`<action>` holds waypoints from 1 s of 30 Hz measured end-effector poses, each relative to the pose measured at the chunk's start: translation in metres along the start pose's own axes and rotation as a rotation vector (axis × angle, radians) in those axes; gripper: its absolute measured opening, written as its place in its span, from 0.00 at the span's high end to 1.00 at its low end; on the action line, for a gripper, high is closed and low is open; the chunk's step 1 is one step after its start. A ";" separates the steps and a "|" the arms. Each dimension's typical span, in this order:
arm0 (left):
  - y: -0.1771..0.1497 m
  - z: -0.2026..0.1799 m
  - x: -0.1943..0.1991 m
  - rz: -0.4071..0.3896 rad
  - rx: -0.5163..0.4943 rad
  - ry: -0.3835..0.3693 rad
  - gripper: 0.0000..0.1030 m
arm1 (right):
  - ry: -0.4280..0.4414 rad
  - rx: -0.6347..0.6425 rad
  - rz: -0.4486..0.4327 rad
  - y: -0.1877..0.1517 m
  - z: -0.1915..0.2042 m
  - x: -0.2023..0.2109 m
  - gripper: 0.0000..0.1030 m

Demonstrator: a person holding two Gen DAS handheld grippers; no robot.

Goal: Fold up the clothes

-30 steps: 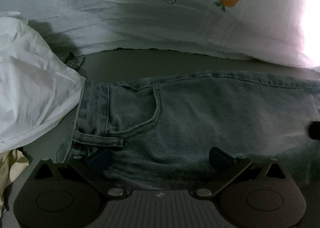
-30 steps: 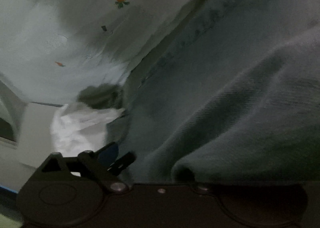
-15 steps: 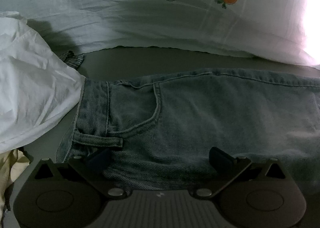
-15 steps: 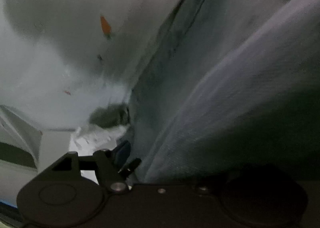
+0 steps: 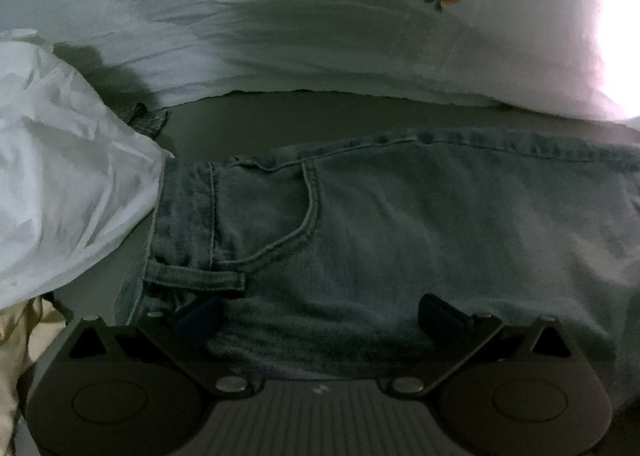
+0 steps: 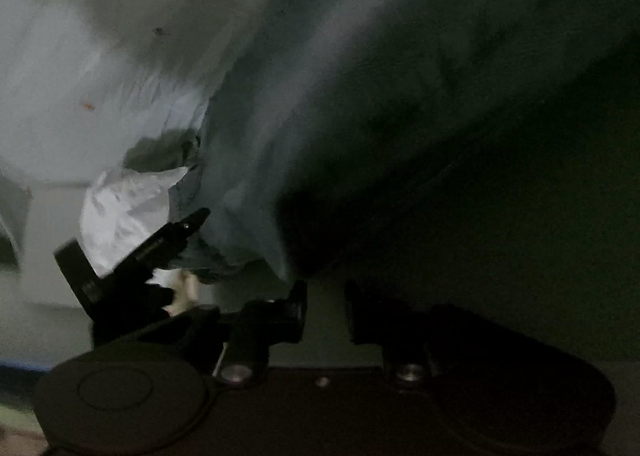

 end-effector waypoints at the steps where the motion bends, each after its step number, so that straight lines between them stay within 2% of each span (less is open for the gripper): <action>1: 0.000 0.001 0.004 -0.006 0.008 -0.010 0.00 | -0.021 0.051 -0.058 0.001 0.008 0.015 0.85; 4: -0.004 0.002 0.024 -0.039 0.064 -0.026 0.00 | -0.096 0.192 -0.299 0.004 0.035 0.058 0.88; 6: -0.009 0.006 0.039 -0.069 0.127 -0.061 0.00 | -0.202 0.306 -0.481 0.006 0.055 0.076 0.88; 9: -0.020 0.018 0.057 -0.111 0.257 -0.080 0.00 | -0.418 0.503 -0.627 0.010 0.080 0.061 0.88; 13: -0.040 0.041 0.067 -0.151 0.433 -0.070 0.00 | -0.549 0.674 -0.552 0.010 0.077 -0.002 0.85; 14: -0.045 0.046 0.070 -0.160 0.477 -0.068 0.00 | -0.564 0.675 -0.556 0.006 0.073 -0.010 0.79; 15: -0.049 0.052 0.072 -0.170 0.519 -0.065 0.00 | -0.580 0.675 -0.560 0.003 0.069 -0.019 0.70; 18: -0.062 0.062 0.074 -0.169 0.561 -0.035 0.00 | -0.626 0.675 -0.571 -0.006 0.058 -0.043 0.57; 20: -0.067 0.068 0.071 -0.167 0.594 -0.029 0.00 | -0.632 0.667 -0.570 -0.008 0.055 -0.047 0.55; 24: -0.069 0.075 0.058 -0.183 0.648 -0.070 0.00 | -0.628 0.645 -0.607 -0.010 0.048 -0.045 0.38; 26: -0.067 0.074 0.049 -0.185 0.652 -0.081 0.00 | -0.614 0.631 -0.638 -0.013 0.043 -0.044 0.36; 30: -0.064 0.071 0.025 -0.157 0.657 -0.093 0.00 | -0.621 0.629 -0.644 -0.014 0.043 -0.046 0.35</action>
Point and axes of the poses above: each gripper's, at about its wrist camera, not at the fingertips, and x roughly against the way its jaws point, z to its left, y to its top, the point moved 1 cm from there along -x, roughly the way its jaws point, and after that the axes turned 12 degrees about -y, right-handed, at the moved point
